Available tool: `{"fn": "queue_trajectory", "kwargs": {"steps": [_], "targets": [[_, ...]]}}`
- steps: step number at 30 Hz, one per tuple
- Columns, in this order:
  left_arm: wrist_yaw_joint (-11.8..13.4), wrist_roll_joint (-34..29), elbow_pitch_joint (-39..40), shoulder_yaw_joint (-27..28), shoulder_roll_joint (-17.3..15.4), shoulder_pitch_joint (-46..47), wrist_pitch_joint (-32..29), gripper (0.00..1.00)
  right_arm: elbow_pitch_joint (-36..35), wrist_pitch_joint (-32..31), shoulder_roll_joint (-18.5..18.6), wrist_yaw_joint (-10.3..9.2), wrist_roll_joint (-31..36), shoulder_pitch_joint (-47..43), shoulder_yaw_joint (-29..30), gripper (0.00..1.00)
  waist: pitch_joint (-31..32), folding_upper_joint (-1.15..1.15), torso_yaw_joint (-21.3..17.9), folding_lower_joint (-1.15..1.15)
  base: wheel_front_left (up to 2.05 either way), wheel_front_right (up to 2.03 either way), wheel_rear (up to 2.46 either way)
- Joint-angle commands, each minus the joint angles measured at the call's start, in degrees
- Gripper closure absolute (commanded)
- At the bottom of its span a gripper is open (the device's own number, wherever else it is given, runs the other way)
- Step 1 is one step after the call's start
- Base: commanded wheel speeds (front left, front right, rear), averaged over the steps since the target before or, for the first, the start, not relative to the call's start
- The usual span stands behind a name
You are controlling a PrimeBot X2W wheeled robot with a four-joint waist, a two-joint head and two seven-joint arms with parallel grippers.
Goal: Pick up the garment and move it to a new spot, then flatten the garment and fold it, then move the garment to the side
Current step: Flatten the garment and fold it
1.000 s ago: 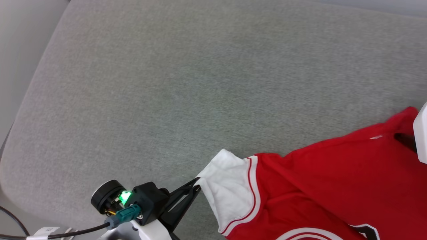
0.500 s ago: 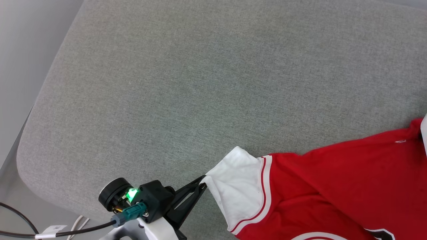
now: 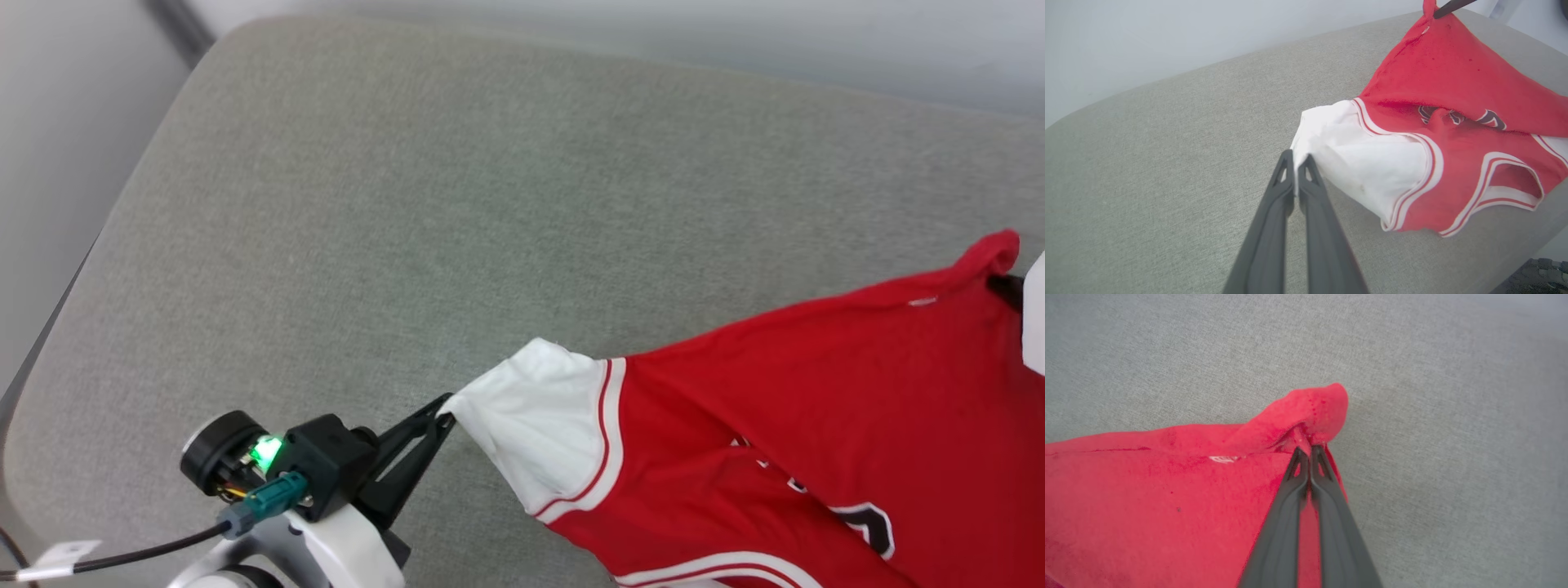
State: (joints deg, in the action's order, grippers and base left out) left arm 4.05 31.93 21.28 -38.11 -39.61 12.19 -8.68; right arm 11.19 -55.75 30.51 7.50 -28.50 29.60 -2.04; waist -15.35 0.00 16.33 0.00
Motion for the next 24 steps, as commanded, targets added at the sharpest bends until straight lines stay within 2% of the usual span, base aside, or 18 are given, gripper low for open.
{"fn": "queue_trajectory", "kwargs": {"steps": [1, 8, 14, 18, 24], "targets": [[0.4, -0.3, 0.4, 0.6, -0.8, 0.4, -0.1, 1.0, -0.2, 1.4, -0.1, -0.03, -0.8, 0.8, 0.5, 1.0, 3.2, 0.0, -2.8, 0.0, 0.0, 0.0, 0.0], [1.9, -1.5, 3.7, 4.9, -4.1, 3.0, 0.5, 1.0, -5.3, 8.2, 0.8, -0.02, -4.9, 1.1, 1.3, 1.0, 8.2, 0.0, -6.8, 0.0, 0.0, 0.0, 0.0], [3.3, -2.8, 6.3, 10.4, -6.1, 8.6, 1.6, 1.0, -12.3, 11.9, 2.2, -0.02, -6.4, 1.4, 1.3, 1.0, 11.7, 0.0, -10.4, 0.0, 0.0, 0.0, 0.0], [3.3, -2.9, 7.0, 13.9, -7.4, 13.4, 1.7, 1.0, -16.8, 13.4, 1.5, -0.02, -6.9, 2.0, 2.1, 1.0, 13.3, 0.0, -13.2, 0.0, 0.0, 0.0, 0.0], [2.0, -2.9, 7.9, 18.2, -9.3, 21.9, 0.7, 1.0, -23.2, 14.5, -0.3, -0.02, -7.6, 3.2, 4.1, 1.0, 13.5, 0.0, -16.7, 0.0, 0.0, 0.0, 0.0]]}}
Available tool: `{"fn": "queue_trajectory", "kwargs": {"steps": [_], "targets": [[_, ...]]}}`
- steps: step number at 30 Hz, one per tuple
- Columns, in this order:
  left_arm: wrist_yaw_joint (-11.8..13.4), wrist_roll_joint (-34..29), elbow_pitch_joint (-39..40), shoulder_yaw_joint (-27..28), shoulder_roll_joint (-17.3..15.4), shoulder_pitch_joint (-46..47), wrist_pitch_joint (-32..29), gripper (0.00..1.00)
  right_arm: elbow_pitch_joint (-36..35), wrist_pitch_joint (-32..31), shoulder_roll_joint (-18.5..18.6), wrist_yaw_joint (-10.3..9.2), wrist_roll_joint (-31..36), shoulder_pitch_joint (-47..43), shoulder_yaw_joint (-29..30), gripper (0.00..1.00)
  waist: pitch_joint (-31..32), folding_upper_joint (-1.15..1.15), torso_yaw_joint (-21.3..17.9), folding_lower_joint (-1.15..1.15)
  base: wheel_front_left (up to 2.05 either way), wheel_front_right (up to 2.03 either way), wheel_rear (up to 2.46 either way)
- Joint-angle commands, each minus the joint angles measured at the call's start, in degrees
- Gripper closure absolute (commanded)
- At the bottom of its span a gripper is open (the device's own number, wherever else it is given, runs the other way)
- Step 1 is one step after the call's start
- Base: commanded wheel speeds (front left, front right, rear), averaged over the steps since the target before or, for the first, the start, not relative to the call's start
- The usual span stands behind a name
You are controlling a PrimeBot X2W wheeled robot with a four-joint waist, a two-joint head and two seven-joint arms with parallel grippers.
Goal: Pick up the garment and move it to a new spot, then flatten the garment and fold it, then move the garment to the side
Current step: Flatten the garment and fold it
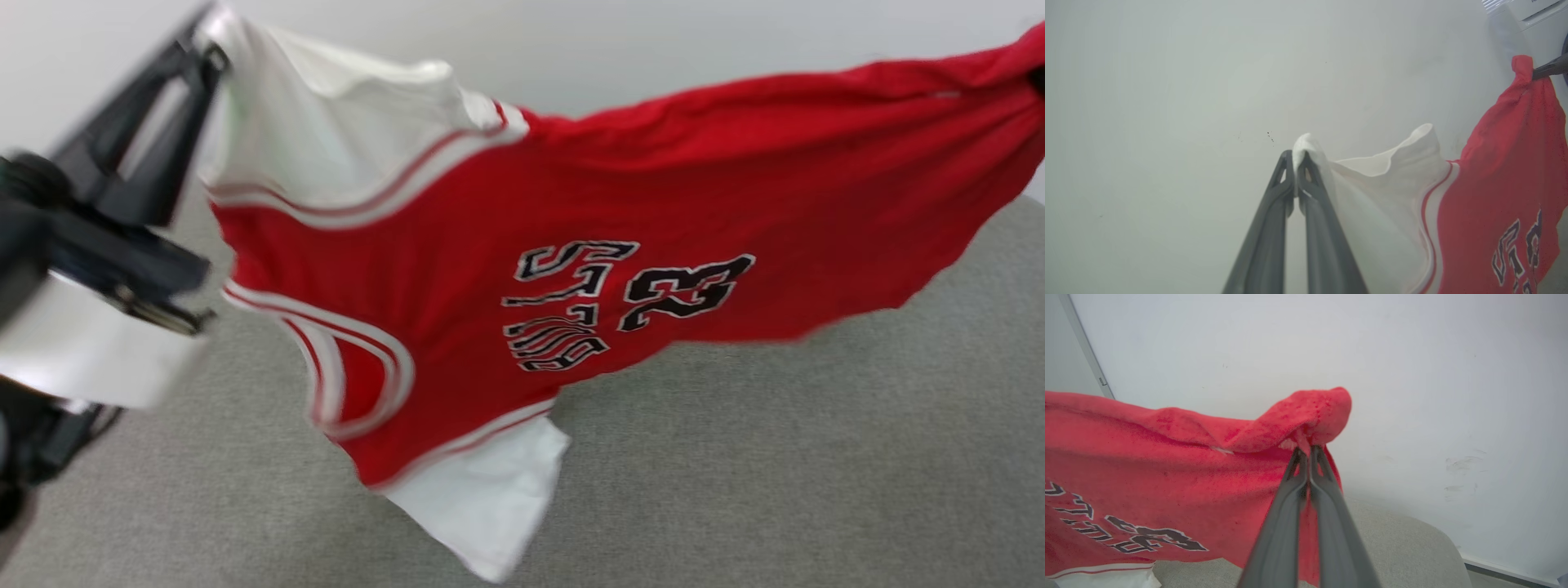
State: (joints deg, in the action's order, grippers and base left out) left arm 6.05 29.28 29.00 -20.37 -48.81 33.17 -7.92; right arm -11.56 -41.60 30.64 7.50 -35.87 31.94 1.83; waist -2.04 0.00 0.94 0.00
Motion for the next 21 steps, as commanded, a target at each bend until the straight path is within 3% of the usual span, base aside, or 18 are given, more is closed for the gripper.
{"fn": "queue_trajectory", "kwargs": {"steps": [1, 14, 21], "targets": [[-0.3, -0.2, 0.1, 1.0, -0.2, 2.4, 0.0, 1.0, -1.3, 0.6, -0.9, -0.02, -0.2, 1.2, 0.6, 1.0, 0.0, 0.0, -1.8, 0.0, 0.0, 0.0, 0.0], [-3.1, -1.5, -4.5, 3.2, 0.8, 20.2, -0.9, 1.0, -5.9, 4.1, -3.7, -0.02, 1.8, 6.7, 3.9, 1.0, -6.7, 0.0, -5.4, 0.0, 0.0, 0.0, 0.0], [-8.1, -4.0, -10.5, 1.7, 0.6, 34.9, -2.8, 1.0, -1.0, 6.3, -2.6, -0.03, 3.6, 17.8, 1.8, 1.0, -17.0, 0.0, -6.4, 0.0, 0.0, 0.0, 0.0]]}}
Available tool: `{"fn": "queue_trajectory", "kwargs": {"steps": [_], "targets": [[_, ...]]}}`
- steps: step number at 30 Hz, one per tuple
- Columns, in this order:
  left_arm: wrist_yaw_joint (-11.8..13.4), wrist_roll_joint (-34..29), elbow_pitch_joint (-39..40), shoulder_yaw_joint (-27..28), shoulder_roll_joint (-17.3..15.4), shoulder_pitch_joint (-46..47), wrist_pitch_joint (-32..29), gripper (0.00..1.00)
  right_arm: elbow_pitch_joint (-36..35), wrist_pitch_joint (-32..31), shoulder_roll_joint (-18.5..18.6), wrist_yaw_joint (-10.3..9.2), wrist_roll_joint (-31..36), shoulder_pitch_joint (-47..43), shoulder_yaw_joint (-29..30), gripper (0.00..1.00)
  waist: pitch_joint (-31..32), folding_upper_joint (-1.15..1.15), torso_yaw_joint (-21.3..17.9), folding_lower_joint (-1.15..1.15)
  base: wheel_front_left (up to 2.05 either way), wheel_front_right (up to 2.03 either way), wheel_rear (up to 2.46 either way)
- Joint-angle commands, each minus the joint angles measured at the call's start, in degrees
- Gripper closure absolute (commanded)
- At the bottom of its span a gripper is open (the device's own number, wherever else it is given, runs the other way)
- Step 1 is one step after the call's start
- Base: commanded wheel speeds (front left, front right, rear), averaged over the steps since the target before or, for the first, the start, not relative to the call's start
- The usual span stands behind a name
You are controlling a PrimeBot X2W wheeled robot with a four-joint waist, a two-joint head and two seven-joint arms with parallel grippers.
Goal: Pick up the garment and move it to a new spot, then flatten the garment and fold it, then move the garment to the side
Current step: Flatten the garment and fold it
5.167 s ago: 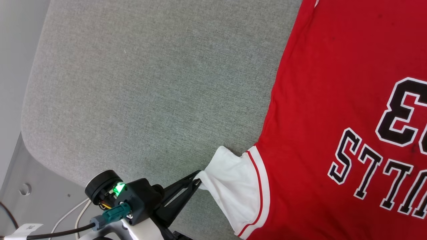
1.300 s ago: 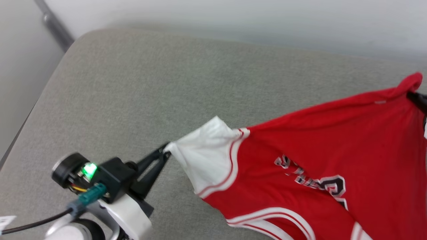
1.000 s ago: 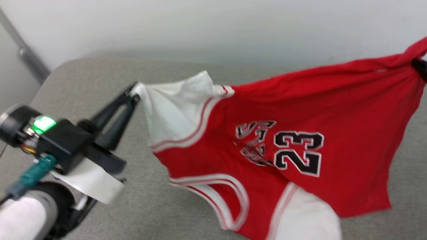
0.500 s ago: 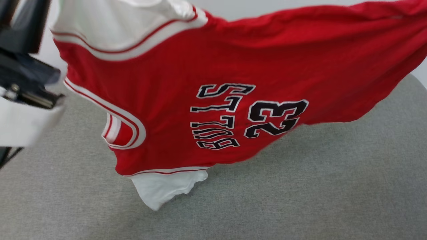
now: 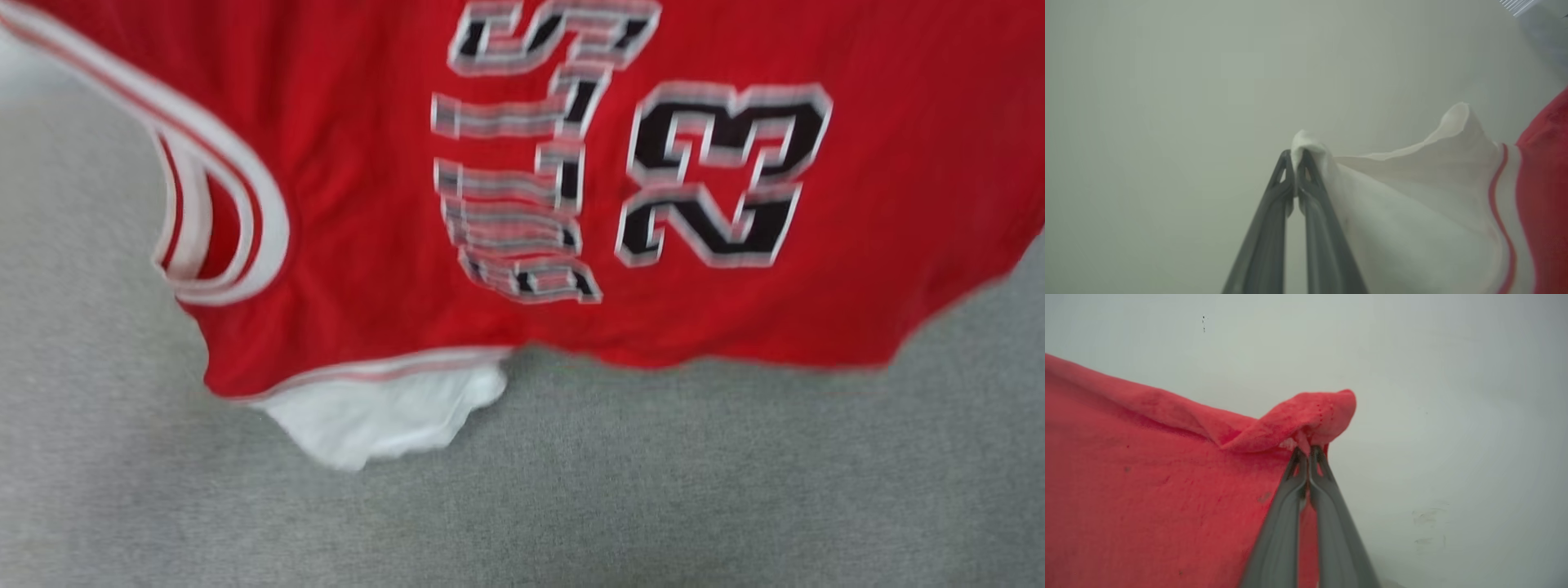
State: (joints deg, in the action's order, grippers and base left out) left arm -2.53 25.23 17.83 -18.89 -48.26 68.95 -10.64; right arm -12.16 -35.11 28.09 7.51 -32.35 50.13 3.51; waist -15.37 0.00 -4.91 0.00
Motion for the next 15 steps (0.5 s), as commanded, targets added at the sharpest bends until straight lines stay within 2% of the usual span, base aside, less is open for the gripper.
{"fn": "queue_trajectory", "kwargs": {"steps": [1, 6, 10, 15], "targets": [[-0.4, -0.2, -0.9, -0.3, 0.2, 1.5, -0.4, 1.0, 0.7, 0.3, 0.1, -0.03, 0.4, 1.8, -0.3, 1.0, -5.2, 0.0, -0.5, 0.0, 0.0, 0.0, 0.0], [-3.3, -2.8, -10.1, -3.5, 2.3, 14.0, 0.6, 1.0, 7.9, 4.8, 0.2, -0.04, 3.7, 13.1, -2.6, 1.0, -11.6, 0.0, -0.6, 0.0, 0.0, 0.0, 0.0], [-4.1, -5.4, -19.6, -5.6, 5.0, 24.3, 3.5, 1.0, 15.6, 9.5, -0.6, -0.04, 6.4, 22.7, -4.2, 1.0, -15.9, 0.0, -0.6, 0.0, 0.0, 0.0, 0.0], [-4.3, -7.3, -31.9, -6.4, 10.1, 36.0, 9.2, 1.0, 26.5, 16.0, -1.7, -0.06, 11.1, 33.6, -5.6, 1.0, -19.9, 0.0, 0.0, 0.0, 0.0, 0.0, 0.0]]}}
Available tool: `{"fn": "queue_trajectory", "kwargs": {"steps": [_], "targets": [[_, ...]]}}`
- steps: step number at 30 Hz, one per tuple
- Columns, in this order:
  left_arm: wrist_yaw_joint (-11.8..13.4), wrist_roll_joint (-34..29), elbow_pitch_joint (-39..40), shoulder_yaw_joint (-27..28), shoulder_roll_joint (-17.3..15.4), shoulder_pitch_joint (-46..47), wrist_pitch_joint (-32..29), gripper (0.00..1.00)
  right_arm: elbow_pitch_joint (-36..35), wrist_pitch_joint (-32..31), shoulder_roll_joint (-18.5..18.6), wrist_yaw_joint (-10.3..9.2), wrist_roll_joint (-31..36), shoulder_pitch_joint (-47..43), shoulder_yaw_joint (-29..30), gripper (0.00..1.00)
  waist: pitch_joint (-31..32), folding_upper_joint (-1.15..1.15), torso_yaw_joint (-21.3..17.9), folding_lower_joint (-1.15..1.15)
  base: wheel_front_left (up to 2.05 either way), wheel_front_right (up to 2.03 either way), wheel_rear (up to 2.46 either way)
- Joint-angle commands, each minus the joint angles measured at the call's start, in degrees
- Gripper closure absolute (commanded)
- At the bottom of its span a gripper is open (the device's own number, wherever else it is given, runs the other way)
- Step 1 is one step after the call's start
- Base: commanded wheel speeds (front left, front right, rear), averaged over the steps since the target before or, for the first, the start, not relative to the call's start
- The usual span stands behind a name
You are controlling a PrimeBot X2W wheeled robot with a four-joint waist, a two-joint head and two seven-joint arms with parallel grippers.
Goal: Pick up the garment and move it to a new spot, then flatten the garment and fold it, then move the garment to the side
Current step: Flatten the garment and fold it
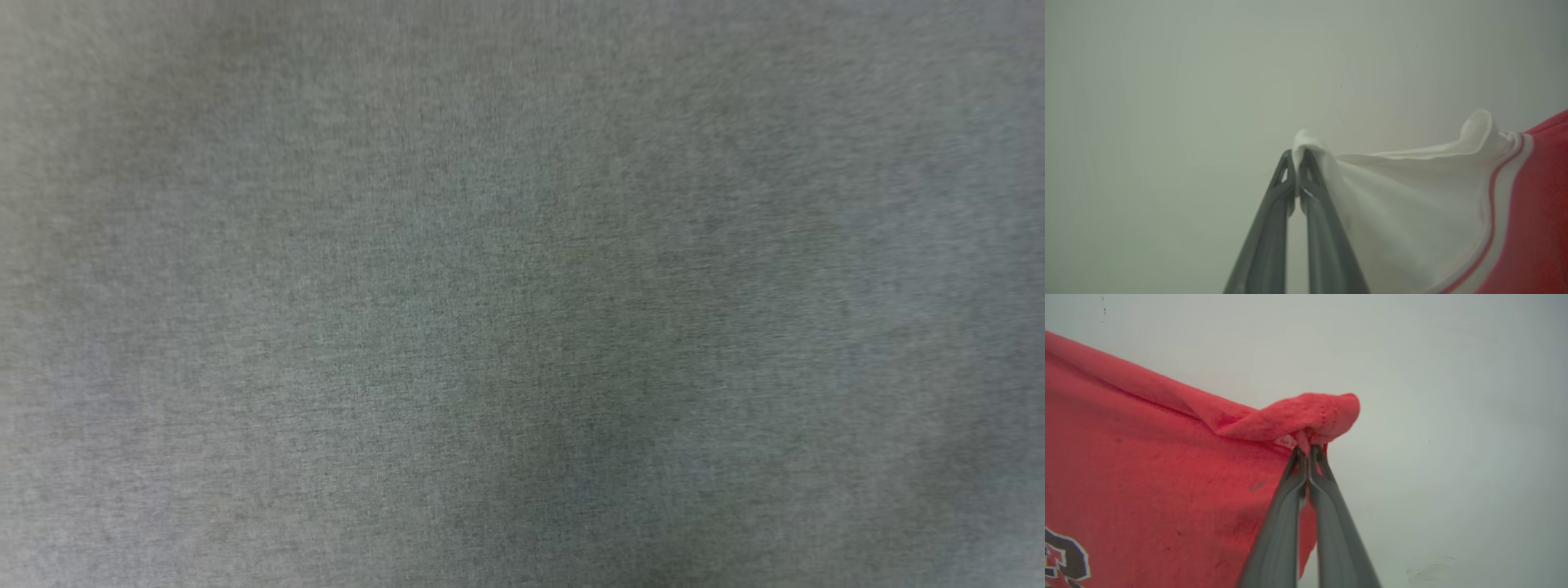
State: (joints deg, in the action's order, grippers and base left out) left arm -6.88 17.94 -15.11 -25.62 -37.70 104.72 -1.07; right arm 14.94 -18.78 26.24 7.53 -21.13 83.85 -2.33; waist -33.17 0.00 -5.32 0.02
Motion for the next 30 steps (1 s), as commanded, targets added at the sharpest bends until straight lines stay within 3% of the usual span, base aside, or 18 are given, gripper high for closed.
{"fn": "queue_trajectory", "kwargs": {"steps": [1, 7, 13, 22, 30], "targets": [[0.3, -0.5, -1.2, -0.1, 0.8, 1.6, 1.0, 1.0, 1.4, 0.9, -0.3, -0.08, 0.9, 1.4, 0.0, 1.0, -2.7, 0.0, 0.8, -0.02, 0.0, 0.0, 0.0], [1.0, -2.0, -12.2, -1.2, 5.6, 7.0, 8.4, 1.0, 11.5, 7.5, -1.6, -0.08, 4.8, 8.4, -0.9, 1.0, -6.0, 0.0, 2.7, -0.02, 0.0, 0.0, 0.0], [1.4, -0.9, -19.4, -2.7, 9.0, 1.2, 13.9, 1.0, 19.4, 13.7, -3.5, -0.08, 6.4, 5.9, -2.0, 1.0, -7.2, 0.0, 4.4, -0.02, 0.0, 0.0, 0.0], [1.2, 1.1, -21.5, -5.8, 13.1, -18.2, 16.2, 1.0, 28.1, 20.0, -4.6, -0.07, 6.0, -6.3, -6.2, 1.0, -3.5, 0.0, 7.4, -0.02, 0.0, 0.0, 0.0], [1.5, 3.2, -18.3, -9.0, 14.3, -40.6, 16.3, 1.0, 29.8, 22.2, -2.6, -0.07, 1.7, -21.6, -11.1, 1.0, 4.4, 0.0, 9.2, -0.02, 0.0, 0.0, 0.0]]}}
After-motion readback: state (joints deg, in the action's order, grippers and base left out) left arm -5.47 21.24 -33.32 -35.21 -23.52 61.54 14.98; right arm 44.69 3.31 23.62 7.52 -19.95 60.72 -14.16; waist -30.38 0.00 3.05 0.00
